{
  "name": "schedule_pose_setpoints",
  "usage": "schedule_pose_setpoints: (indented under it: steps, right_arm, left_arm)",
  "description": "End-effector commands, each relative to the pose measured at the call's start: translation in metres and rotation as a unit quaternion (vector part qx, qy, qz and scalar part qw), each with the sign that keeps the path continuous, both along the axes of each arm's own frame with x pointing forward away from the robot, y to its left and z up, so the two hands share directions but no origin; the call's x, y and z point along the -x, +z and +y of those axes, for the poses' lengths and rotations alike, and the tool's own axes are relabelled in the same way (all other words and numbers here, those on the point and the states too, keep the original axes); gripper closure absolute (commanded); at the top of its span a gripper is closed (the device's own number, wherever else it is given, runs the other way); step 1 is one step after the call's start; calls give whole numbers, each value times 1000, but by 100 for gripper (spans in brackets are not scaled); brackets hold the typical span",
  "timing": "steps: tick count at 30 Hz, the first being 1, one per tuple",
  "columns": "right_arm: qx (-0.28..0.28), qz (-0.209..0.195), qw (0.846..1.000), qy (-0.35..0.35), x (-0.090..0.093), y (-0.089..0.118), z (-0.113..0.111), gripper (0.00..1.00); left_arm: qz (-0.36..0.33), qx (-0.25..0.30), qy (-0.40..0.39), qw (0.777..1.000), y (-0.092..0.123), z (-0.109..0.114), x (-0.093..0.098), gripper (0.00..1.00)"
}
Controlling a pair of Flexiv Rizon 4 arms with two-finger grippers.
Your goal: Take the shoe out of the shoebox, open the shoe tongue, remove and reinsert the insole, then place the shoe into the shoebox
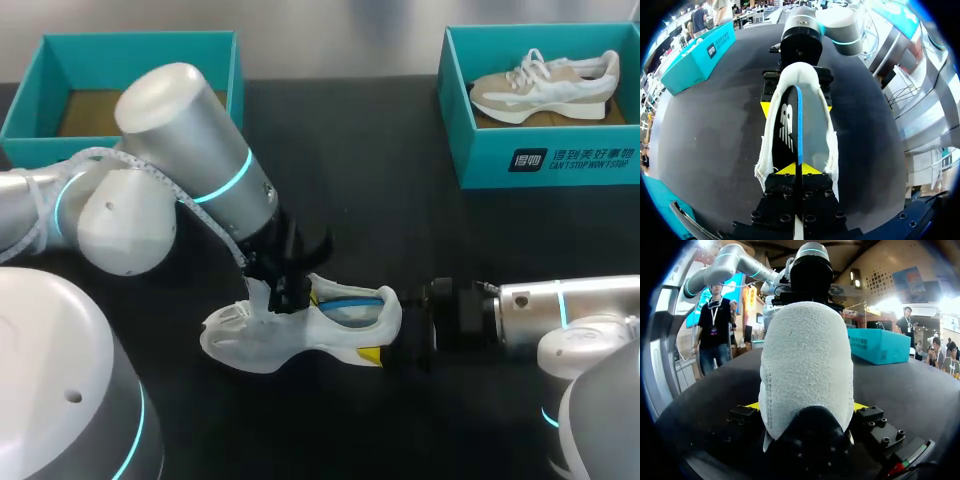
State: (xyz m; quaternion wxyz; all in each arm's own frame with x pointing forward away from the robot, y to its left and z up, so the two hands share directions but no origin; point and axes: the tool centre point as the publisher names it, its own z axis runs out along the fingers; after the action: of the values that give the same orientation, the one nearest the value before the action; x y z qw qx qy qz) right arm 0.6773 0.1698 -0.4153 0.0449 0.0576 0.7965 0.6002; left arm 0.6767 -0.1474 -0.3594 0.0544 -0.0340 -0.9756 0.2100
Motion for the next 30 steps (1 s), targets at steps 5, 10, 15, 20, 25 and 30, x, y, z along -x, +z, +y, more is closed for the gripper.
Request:
schedule_pose_setpoints:
  steps: [5,10,15,20,25,30]
  right_arm:
    - [3,1,1000,1,2,-1,0,100]
    - [3,1,1000,1,2,-1,0,100]
    - [3,1,1000,1,2,-1,0,100]
    - [3,1,1000,1,2,-1,0,100]
    - [3,1,1000,1,2,-1,0,100]
    - [3,1,1000,1,2,-1,0,100]
  left_arm:
    - [-5,51,14,999,14,16,8,100]
    - [-12,68,18,997,18,18,11,100]
    - [-22,81,23,996,25,12,12,100]
    - [-39,90,33,995,33,2,13,100]
    - [-72,95,33,992,41,-11,16,100]
    - [-119,84,49,988,44,-30,15,100]
